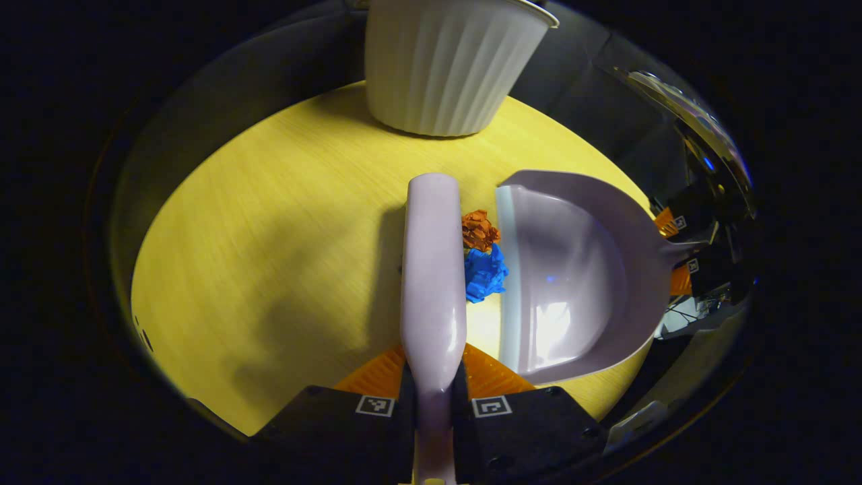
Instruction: Pick up the small broom and dustpan from the desktop, sweep the trash into the dustpan with the broom, and then empty the trash into the garbage bin.
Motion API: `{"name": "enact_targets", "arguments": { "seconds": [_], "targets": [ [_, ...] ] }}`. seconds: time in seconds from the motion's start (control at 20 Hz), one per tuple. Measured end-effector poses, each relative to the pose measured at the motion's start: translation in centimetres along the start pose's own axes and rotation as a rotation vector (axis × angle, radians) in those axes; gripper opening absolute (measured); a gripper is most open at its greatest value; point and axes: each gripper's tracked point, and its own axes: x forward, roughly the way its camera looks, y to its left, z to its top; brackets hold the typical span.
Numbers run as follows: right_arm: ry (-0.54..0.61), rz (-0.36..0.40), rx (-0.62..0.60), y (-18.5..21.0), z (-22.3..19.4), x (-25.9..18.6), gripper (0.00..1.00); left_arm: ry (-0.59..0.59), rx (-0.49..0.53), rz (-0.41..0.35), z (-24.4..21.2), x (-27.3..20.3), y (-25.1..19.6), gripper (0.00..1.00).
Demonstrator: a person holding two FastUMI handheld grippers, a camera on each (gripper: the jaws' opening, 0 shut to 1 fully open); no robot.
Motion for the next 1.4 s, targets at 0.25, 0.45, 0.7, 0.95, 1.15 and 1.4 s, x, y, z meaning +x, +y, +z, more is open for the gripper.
{"name": "enact_targets", "arguments": {
  "seconds": [0.25,0.45,0.7,0.95,1.15,1.4],
  "targets": [
    [-0.024,-0.002,0.001,0.0,0.1,0.3,0.41,0.006,-0.044,-0.085,0.4,-0.4,-2.0,0.28],
    [-0.052,0.001,0.026,0.4,0.2,0.7,0.36,-0.002,-0.097,-0.175,0.6,-1.3,-4.1,0.27],
    [-0.107,-0.007,0.071,0.8,0.4,1.5,0.31,-0.052,-0.121,-0.112,1.3,-2.0,-3.3,0.28],
    [-0.153,-0.031,0.180,1.3,0.8,0.5,0.36,-0.130,-0.189,0.007,1.2,-1.6,-2.9,0.27],
    [-0.178,-0.060,0.300,1.6,0.9,-0.6,0.36,-0.173,-0.263,0.114,-0.3,-0.2,-2.5,0.27],
    [-0.202,-0.134,0.380,0.9,1.3,-2.4,0.36,-0.191,-0.329,0.155,-0.7,2.6,-4.4,0.27]
  ]
}}
